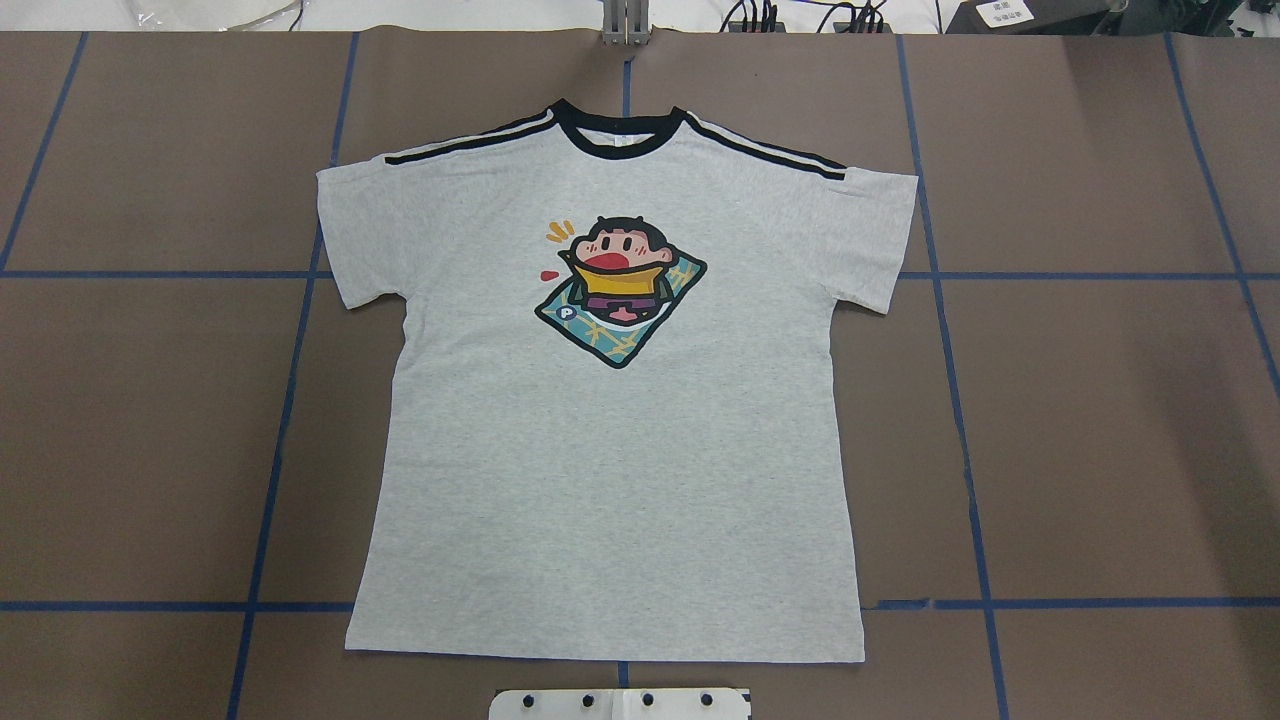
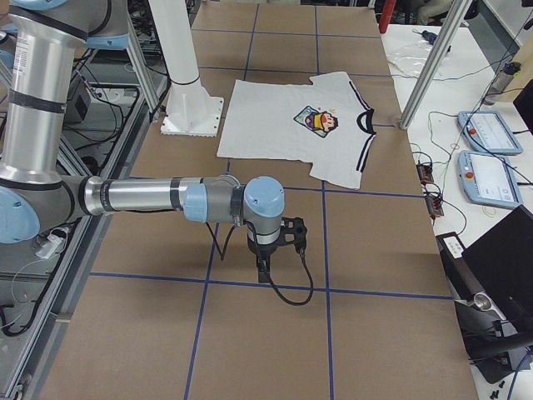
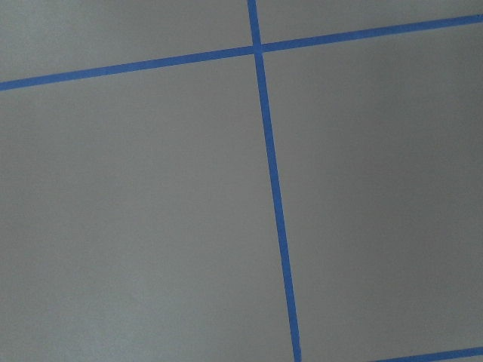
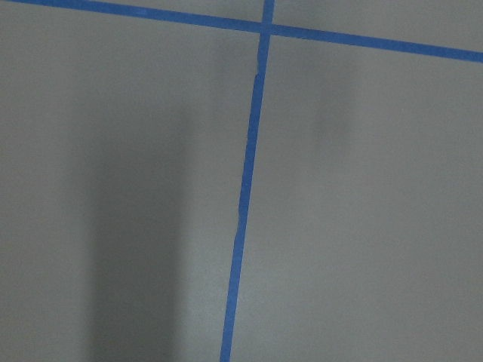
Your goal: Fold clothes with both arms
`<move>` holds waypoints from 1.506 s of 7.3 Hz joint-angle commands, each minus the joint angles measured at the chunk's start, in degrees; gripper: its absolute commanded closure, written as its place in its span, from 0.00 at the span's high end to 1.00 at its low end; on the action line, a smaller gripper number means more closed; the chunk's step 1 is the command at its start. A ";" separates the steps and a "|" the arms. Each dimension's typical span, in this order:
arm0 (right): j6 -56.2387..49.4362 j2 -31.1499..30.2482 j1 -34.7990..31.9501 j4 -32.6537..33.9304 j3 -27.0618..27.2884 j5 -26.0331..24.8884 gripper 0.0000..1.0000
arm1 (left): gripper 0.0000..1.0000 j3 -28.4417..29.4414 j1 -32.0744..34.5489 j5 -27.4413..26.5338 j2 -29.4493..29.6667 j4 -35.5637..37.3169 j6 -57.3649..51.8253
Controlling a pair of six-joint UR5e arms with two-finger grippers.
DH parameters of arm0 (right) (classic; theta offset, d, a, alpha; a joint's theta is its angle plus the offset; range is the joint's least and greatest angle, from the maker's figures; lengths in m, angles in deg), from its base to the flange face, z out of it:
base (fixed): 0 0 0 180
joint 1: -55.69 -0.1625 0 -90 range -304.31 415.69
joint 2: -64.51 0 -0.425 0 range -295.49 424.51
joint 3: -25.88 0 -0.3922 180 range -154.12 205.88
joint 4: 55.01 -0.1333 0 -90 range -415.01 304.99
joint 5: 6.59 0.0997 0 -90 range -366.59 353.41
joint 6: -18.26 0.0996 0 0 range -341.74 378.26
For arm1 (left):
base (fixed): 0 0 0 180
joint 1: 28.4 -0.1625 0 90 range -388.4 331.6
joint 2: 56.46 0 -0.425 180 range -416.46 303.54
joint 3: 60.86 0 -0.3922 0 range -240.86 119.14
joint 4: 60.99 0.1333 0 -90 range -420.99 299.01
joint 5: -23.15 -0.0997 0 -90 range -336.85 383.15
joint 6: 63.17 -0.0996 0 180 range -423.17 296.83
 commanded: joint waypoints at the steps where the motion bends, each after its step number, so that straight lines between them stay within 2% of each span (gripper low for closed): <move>1: 0.19 0.94 0.00 0.00 -0.01 0.00 1.00 | 1.00 0.09 -0.12 0.02 -0.17 -4.30 -0.57; 3: 0.19 1.82 0.00 -2.70 0.26 0.00 1.00 | 1.00 -0.44 -0.29 0.02 0.87 -6.60 -0.49; 4: 1.76 1.83 0.17 -7.07 -0.09 0.00 1.00 | 1.00 -0.61 -0.21 0.02 1.14 -12.27 -0.40; 5: 7.51 4.09 0.96 -8.08 -0.18 0.00 1.00 | 1.00 2.60 -0.29 -0.15 3.23 -24.25 0.04; 6: 13.05 7.77 2.79 -8.00 -0.44 0.00 1.00 | 1.00 8.03 -0.21 0.72 6.91 -32.29 0.22; 7: 17.89 12.85 5.42 -8.35 -3.14 0.00 1.00 | 1.00 11.39 -0.38 1.68 9.55 -32.80 0.22; 8: 22.03 19.52 7.71 -8.78 -7.78 0.00 1.00 | 1.00 15.17 -0.38 3.61 14.10 -32.29 3.44; 9: 27.38 26.81 11.30 -9.75 -13.57 -0.09 1.00 | 1.00 16.60 -0.38 5.45 14.58 -32.98 7.65; 10: 33.00 34.36 14.30 -12.71 -20.68 -0.18 1.00 | 1.00 16.78 -0.99 5.47 14.68 -33.07 8.12; 11: 40.20 38.44 17.20 -19.88 -27.27 -0.53 1.00 | 1.00 16.70 -1.34 5.47 14.85 -33.16 8.04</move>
